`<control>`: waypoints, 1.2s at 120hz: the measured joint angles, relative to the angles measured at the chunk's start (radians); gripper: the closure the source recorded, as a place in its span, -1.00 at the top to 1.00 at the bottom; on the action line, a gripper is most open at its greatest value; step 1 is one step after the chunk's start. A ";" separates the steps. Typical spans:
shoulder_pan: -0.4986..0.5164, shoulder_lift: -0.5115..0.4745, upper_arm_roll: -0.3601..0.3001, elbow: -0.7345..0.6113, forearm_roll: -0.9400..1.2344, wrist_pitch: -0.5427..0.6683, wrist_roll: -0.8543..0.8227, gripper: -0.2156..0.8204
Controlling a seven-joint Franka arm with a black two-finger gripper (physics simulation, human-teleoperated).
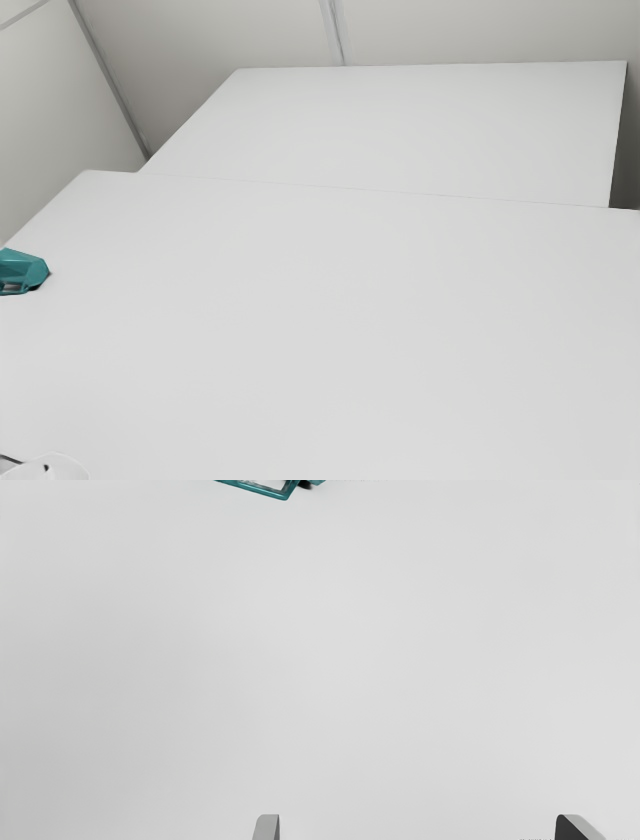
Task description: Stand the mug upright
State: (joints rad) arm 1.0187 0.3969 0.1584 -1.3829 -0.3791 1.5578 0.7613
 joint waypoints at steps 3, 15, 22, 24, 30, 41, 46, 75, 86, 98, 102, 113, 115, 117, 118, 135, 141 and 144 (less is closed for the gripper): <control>0.010 0.033 -0.001 0.037 -0.012 -0.014 0.029 0.58; 0.043 0.165 0.000 0.198 -0.061 -0.072 0.138 0.58; 0.060 0.223 -0.002 0.263 -0.090 -0.103 0.197 0.58; 0.065 0.237 -0.002 0.274 -0.099 -0.110 0.213 0.58; 0.079 0.287 -0.005 0.321 -0.128 -0.129 0.259 0.58; 0.094 0.376 -0.011 0.410 -0.181 -0.154 0.337 0.58; 0.096 0.417 -0.011 0.453 -0.205 -0.162 0.369 0.58; 0.112 0.538 -0.009 0.558 -0.335 -0.168 0.515 0.58; 0.113 0.567 -0.010 0.579 -0.379 -0.157 0.557 0.58; 0.113 0.576 -0.016 0.583 -0.415 -0.140 0.596 0.58; 0.114 0.577 -0.021 0.584 -0.422 -0.132 0.608 0.58; 0.113 0.578 -0.033 0.584 -0.436 -0.103 0.636 0.58; 0.113 0.579 -0.034 0.584 -0.438 -0.098 0.641 0.58; 0.113 0.580 -0.035 0.584 -0.441 -0.092 0.646 0.58; 0.113 0.581 -0.035 0.584 -0.443 -0.090 0.648 0.58; 0.113 0.605 -0.043 0.586 -0.469 -0.051 0.683 0.58; 0.113 0.616 -0.045 0.588 -0.482 -0.039 0.693 0.58; 0.113 0.621 -0.046 0.589 -0.488 -0.033 0.698 0.58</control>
State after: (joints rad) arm 1.1321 1.0175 0.1127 -0.7943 -0.8676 1.5251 1.4590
